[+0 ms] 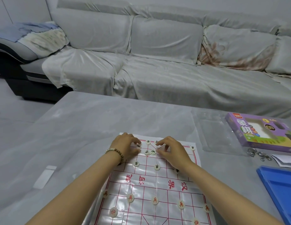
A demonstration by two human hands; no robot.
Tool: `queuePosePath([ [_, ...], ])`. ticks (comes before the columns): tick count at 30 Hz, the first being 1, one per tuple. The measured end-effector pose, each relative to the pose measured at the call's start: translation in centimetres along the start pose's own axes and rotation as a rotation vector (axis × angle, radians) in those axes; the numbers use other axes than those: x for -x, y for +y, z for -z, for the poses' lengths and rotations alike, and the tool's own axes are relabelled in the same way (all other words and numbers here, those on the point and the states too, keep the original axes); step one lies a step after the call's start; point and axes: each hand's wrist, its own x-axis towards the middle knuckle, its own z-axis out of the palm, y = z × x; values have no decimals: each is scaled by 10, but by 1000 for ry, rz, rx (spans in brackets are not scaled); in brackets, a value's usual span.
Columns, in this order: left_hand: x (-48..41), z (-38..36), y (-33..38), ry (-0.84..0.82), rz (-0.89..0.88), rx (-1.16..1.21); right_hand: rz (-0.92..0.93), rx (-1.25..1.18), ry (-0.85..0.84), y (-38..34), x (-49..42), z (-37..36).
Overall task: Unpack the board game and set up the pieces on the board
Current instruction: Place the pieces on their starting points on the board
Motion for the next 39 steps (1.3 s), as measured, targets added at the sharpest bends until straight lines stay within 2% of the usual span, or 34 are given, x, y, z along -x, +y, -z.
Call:
queuePosePath([
  [6, -8, 2, -1, 38, 22, -47, -7, 34, -92, -3, -5, -3],
  [9, -13, 3, -1, 68, 14, -102, 12, 33, -47, -3, -8, -4],
  [13, -13, 7, -13, -15, -56, -78, 5, 22, 58, -1, -20, 3],
  [17, -15, 10, -16, -16, -87, -54, -37, 160, 3, 3, -34, 5],
  [25, -26, 4, -13, 41, -8, -13, -62, 171, -17, 7, -38, 1],
  [39, -30, 1, -14, 31, 32, 60, -51, 139, -25, 10, -41, 2],
])
